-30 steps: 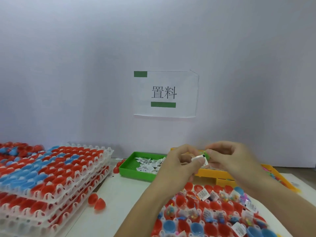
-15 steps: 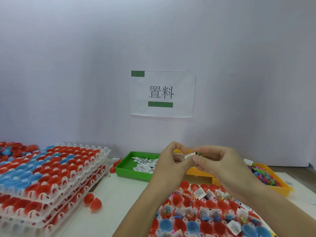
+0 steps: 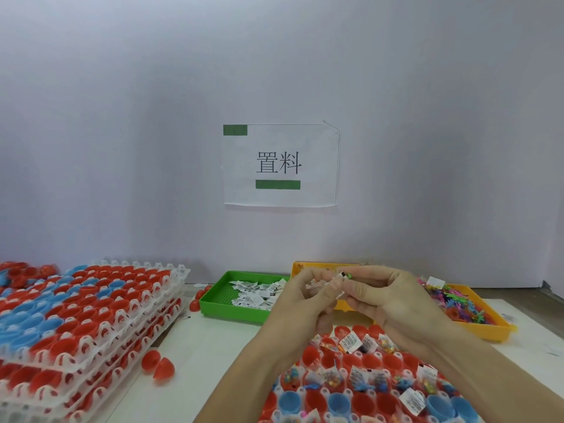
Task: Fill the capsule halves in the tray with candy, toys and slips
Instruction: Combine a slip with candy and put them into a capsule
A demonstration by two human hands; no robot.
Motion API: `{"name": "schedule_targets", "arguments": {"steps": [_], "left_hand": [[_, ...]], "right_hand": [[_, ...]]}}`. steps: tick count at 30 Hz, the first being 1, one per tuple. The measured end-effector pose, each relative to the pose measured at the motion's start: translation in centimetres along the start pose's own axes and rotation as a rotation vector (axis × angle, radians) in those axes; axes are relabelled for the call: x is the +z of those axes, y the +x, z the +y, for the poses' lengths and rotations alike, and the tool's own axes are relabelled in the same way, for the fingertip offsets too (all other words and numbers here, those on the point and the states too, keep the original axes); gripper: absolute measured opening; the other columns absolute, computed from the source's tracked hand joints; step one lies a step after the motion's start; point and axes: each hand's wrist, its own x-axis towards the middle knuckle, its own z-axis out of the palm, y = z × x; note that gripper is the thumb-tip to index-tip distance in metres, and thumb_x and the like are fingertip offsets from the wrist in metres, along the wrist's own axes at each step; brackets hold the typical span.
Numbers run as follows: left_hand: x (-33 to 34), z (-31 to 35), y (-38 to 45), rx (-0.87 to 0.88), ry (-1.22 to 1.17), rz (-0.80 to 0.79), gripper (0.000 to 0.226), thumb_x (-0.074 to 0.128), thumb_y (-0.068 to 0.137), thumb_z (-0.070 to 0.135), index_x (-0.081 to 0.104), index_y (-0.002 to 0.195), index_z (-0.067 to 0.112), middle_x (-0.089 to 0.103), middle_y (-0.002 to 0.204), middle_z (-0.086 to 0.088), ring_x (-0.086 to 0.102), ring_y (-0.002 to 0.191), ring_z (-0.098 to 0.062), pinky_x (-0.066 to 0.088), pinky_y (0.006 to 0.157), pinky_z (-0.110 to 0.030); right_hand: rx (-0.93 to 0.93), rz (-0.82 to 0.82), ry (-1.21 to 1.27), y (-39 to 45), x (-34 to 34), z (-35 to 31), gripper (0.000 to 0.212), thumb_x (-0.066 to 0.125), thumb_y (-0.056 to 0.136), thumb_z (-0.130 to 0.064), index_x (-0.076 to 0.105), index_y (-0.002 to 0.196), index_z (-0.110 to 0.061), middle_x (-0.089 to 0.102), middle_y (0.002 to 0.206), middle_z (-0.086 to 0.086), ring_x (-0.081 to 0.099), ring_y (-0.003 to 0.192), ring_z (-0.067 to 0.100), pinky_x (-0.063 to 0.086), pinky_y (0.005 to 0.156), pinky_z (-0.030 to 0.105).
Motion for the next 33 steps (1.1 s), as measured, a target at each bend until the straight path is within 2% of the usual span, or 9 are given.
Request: {"name": "schedule_targets", "arguments": {"steps": [4, 6, 8, 14, 19, 22, 27, 30, 33], "left_hand": [[-0.2, 0.2, 0.1, -0.050, -0.050, 0.046, 0.007, 0.060, 0.095, 0.019, 0.061, 0.099, 0.013, 0.055, 0.069, -0.001, 0.044, 0.055, -0.013, 0.034, 0.051, -0.025], [-0.6, 0.3, 0.2, -0.044, 0.063, 0.112, 0.016, 0.047, 0.098, 0.002, 0.059, 0.105, 0.011, 0.060, 0.073, -0.002, 0.050, 0.060, -0.015, 0.039, 0.058, -0.030], [-0.7, 0.5, 0.1, 0.004, 0.248, 0.133, 0.022, 0.043, 0.100, 0.001, 0.059, 0.108, 0.014, 0.064, 0.070, 0.000, 0.056, 0.062, -0.013, 0.048, 0.066, -0.031], [-0.1, 1.6, -0.1, 0.184, 0.287, 0.240, 0.020, 0.062, 0.089, -0.004, 0.062, 0.102, 0.011, 0.062, 0.097, -0.020, 0.072, 0.066, -0.021, 0.058, 0.063, -0.023], [-0.3, 1.6, -0.2, 0.208, 0.342, 0.272, 0.019, 0.073, 0.080, -0.001, 0.068, 0.093, 0.013, 0.072, 0.088, -0.005, 0.072, 0.077, -0.028, 0.060, 0.071, -0.031], [-0.1, 1.7, -0.2, 0.227, 0.337, 0.260, 0.022, 0.072, 0.081, -0.001, 0.072, 0.092, 0.018, 0.069, 0.088, -0.006, 0.070, 0.076, -0.030, 0.060, 0.069, -0.033], [0.0, 1.8, -0.1, 0.287, 0.325, 0.384, 0.023, 0.072, 0.083, 0.005, 0.075, 0.090, 0.027, 0.068, 0.080, -0.009, 0.065, 0.072, -0.018, 0.059, 0.068, -0.029], [0.2, 1.7, -0.1, 0.230, 0.191, 0.418, 0.018, 0.074, 0.081, 0.004, 0.073, 0.086, 0.021, 0.071, 0.080, -0.008, 0.069, 0.076, -0.022, 0.058, 0.075, -0.036], [0.4, 1.5, 0.0, 0.183, 0.109, 0.393, 0.014, 0.077, 0.078, 0.004, 0.073, 0.081, 0.017, 0.070, 0.072, 0.000, 0.065, 0.070, -0.014, 0.056, 0.069, -0.031]], "right_hand": [[-0.044, 0.144, -0.085, 0.3, -0.5, 0.0, 0.028, 0.080, 0.066, -0.005, 0.076, 0.093, -0.002, 0.077, 0.091, 0.016, 0.075, 0.079, 0.019, 0.059, 0.064, 0.022], [-0.065, 0.229, -0.177, 0.7, -0.8, 0.0, 0.017, 0.080, 0.076, -0.001, 0.076, 0.092, -0.005, 0.076, 0.092, 0.014, 0.075, 0.085, 0.022, 0.060, 0.069, 0.025], [-0.084, 0.292, -0.253, 1.0, -0.9, -0.1, 0.013, 0.079, 0.080, -0.001, 0.075, 0.089, -0.009, 0.076, 0.091, 0.013, 0.074, 0.087, 0.024, 0.060, 0.074, 0.030], [-0.082, 0.293, -0.351, 1.2, 0.1, -0.1, 0.011, 0.082, 0.079, -0.006, 0.076, 0.084, -0.014, 0.077, 0.079, 0.004, 0.075, 0.075, 0.017, 0.060, 0.075, 0.030], [-0.099, 0.221, -0.375, 1.0, 1.0, -0.2, 0.010, 0.080, 0.081, -0.008, 0.077, 0.087, -0.015, 0.077, 0.079, 0.001, 0.073, 0.075, 0.011, 0.056, 0.067, 0.022], [-0.095, 0.186, -0.380, 1.1, 1.2, -0.3, 0.009, 0.079, 0.082, -0.008, 0.077, 0.088, -0.014, 0.077, 0.082, 0.001, 0.074, 0.078, 0.011, 0.058, 0.069, 0.022], [-0.046, 0.197, -0.240, 1.2, 1.2, -0.1, 0.012, 0.078, 0.082, -0.005, 0.075, 0.092, -0.008, 0.075, 0.085, 0.008, 0.074, 0.079, 0.019, 0.059, 0.075, 0.028], [-0.041, 0.227, -0.124, 1.2, 1.5, 0.1, 0.014, 0.076, 0.082, 0.000, 0.072, 0.095, -0.002, 0.073, 0.091, 0.014, 0.074, 0.080, 0.020, 0.057, 0.069, 0.023], [-0.040, 0.216, -0.035, 1.2, 2.0, 0.4, 0.014, 0.075, 0.081, 0.003, 0.071, 0.094, 0.001, 0.073, 0.092, 0.016, 0.073, 0.082, 0.020, 0.057, 0.070, 0.023]]}}
